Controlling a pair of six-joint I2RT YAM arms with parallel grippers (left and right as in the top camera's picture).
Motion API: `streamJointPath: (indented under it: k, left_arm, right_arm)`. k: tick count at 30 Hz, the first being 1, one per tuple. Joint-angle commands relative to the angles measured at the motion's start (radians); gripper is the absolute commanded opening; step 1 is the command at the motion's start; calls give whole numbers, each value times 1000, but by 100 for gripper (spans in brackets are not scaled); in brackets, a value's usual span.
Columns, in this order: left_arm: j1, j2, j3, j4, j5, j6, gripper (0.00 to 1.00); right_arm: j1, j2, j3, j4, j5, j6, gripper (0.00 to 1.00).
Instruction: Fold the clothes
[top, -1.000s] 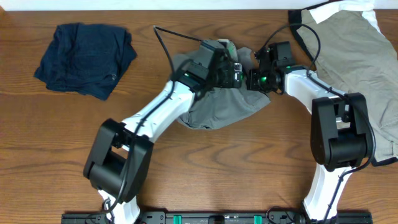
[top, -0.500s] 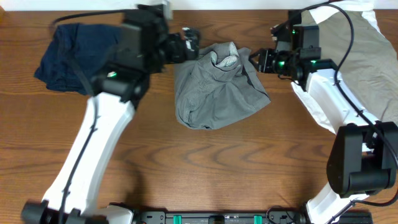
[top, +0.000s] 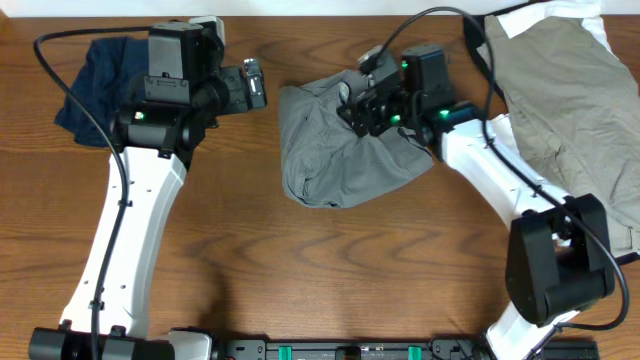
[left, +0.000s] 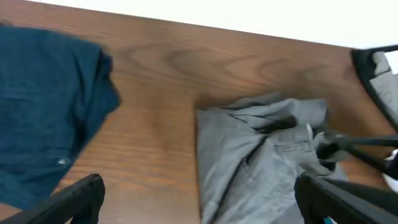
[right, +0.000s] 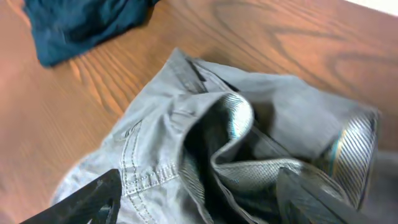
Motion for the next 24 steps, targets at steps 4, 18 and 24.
streamJointPath:
  k: [4, 18, 24]
  left_arm:
    - [10, 2, 3, -5, -38, 68, 98]
    - [10, 2, 2, -5, -42, 68, 98]
    - [10, 2, 2, -8, -42, 68, 98]
  right_arm:
    - [25, 62, 6, 7, 57, -197, 71]
    - [-14, 32, 23, -44, 9, -86, 1]
    - [-102, -106, 23, -272, 34, 18, 1]
